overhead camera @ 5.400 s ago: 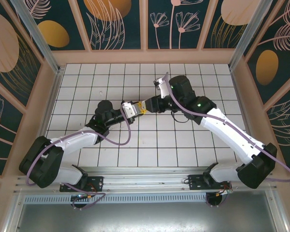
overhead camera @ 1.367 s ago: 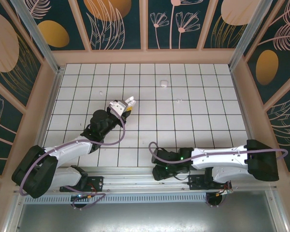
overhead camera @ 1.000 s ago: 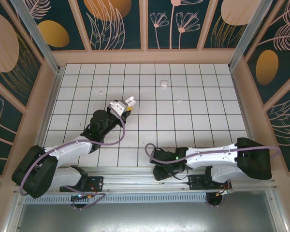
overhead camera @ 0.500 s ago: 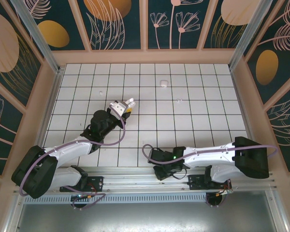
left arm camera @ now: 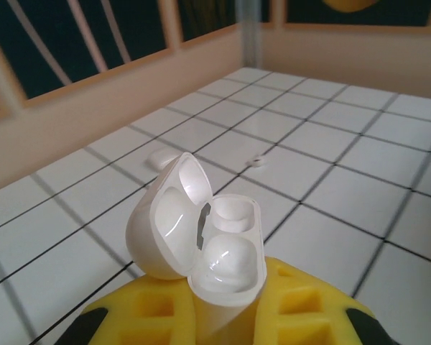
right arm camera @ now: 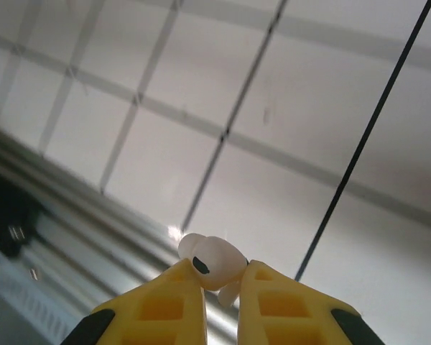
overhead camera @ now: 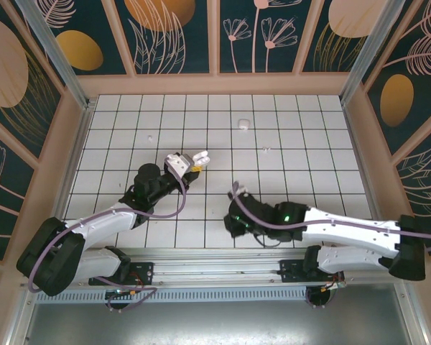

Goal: Insert the wireless bluetooth earbuds into the charging case

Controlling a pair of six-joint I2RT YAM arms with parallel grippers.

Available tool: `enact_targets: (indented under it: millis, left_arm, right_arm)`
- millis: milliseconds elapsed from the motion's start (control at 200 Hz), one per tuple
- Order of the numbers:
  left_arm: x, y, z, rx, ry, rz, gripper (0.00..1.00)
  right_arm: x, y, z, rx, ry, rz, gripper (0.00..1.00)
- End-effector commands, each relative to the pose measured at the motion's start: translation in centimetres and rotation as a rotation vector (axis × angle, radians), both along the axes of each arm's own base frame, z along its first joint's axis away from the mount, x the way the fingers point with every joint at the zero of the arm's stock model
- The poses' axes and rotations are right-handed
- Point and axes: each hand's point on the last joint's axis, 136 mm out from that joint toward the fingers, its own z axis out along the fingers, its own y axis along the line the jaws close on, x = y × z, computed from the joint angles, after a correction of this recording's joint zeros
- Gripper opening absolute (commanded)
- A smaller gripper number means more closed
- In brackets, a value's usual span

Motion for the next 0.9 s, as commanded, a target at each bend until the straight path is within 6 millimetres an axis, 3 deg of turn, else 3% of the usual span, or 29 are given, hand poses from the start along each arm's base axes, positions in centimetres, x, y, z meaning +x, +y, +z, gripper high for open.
enact_targets:
  millis: [0,150,360,551,891]
  left_arm:
    - [-2.1,-2.3,3.8,-0.097,-0.071,-0.198,0.00]
    - [-3.4,-2.9,5.3,-0.166,-0.058,-0.325,0.00]
    - [-5.0,-3.3,6.6,-0.218,-0.006,-0.478,0.00]
    - [-5.3,-3.4,7.4,-0.237,0.043,-0.517,0.00]
    - [-4.4,-3.3,8.8,-0.289,0.069,-0.477,0.00]
  right_arm:
    - [4.7,-0.9,6.7,0.058,-0.254,-0.072,0.14]
    - [7.4,-1.0,12.6,0.138,-0.453,-0.075,0.13]
    - [10.3,-1.2,16.4,0.221,-0.587,-0.051,0.13]
    - [10.7,0.3,17.4,0.283,-0.642,0.043,0.13]
    - [10.6,2.3,16.7,0.341,-0.618,0.107,0.13]
